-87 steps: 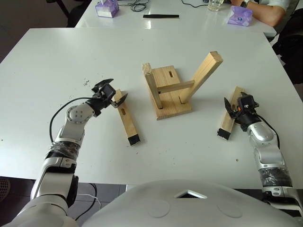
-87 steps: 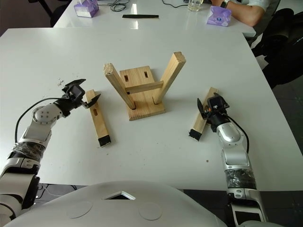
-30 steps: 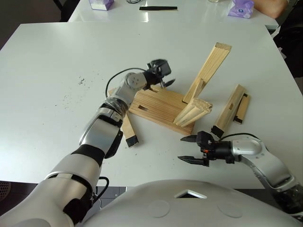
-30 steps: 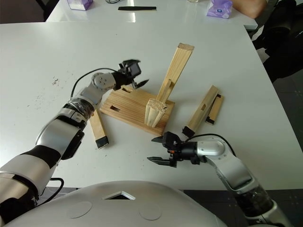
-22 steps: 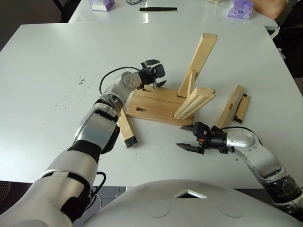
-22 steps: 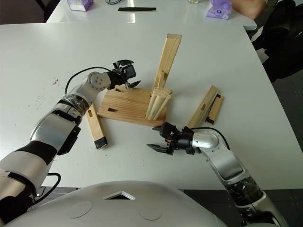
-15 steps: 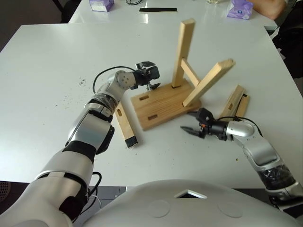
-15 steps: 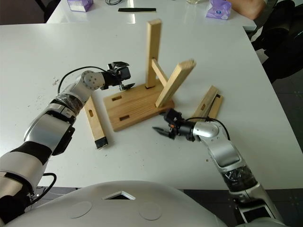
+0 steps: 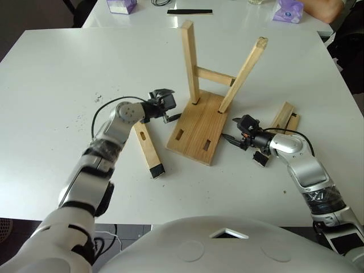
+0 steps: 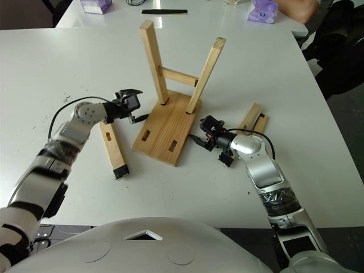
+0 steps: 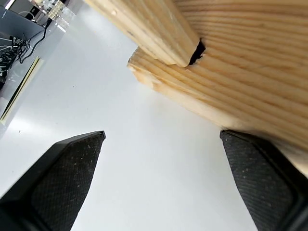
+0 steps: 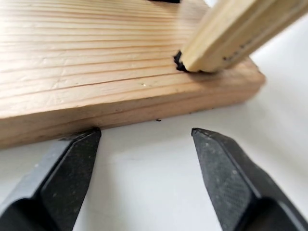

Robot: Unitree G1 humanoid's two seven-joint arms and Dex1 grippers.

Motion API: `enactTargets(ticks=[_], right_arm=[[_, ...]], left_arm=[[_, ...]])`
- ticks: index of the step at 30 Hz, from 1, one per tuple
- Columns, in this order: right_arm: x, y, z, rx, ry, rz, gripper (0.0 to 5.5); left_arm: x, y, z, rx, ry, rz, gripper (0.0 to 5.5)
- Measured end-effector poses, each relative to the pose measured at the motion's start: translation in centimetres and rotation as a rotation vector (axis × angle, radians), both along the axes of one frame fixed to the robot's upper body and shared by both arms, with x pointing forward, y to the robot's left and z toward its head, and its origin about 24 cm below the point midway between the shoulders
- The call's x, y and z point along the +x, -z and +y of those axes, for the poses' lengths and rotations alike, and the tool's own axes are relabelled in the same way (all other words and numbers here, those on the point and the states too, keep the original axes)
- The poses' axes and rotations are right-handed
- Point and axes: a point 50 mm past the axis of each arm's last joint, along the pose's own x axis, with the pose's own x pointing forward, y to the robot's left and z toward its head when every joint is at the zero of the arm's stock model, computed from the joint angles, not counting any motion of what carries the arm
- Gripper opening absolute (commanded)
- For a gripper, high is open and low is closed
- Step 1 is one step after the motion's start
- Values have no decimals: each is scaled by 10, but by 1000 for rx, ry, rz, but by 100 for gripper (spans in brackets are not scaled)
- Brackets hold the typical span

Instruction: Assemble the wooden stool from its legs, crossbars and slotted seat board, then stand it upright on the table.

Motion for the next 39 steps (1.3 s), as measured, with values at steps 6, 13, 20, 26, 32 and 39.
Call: enactTargets(ticks=[6,13,20,26,32,39], right_arm=[[1,-3,-7,-37,27,-27,349],[-18,-12,-5,-106,-77,-28,349],[-15,-18,-9,-106,-27,-62,349],[-8,-23,-13,-114,13,-105,349],[2,-15,-15,-118,65,-125,349],[10,-14,-13,-110,108,-156,349]], left_arm=[[-21,-2,1,-26,-25,55,446],[-20,0,-3,-50,-48,74,446],[-23,3,4,-93,-79,89,446],[-35,5,4,-121,-102,117,446],[-48,3,-6,-128,-73,140,446],[-51,1,-9,-131,-66,151,446]])
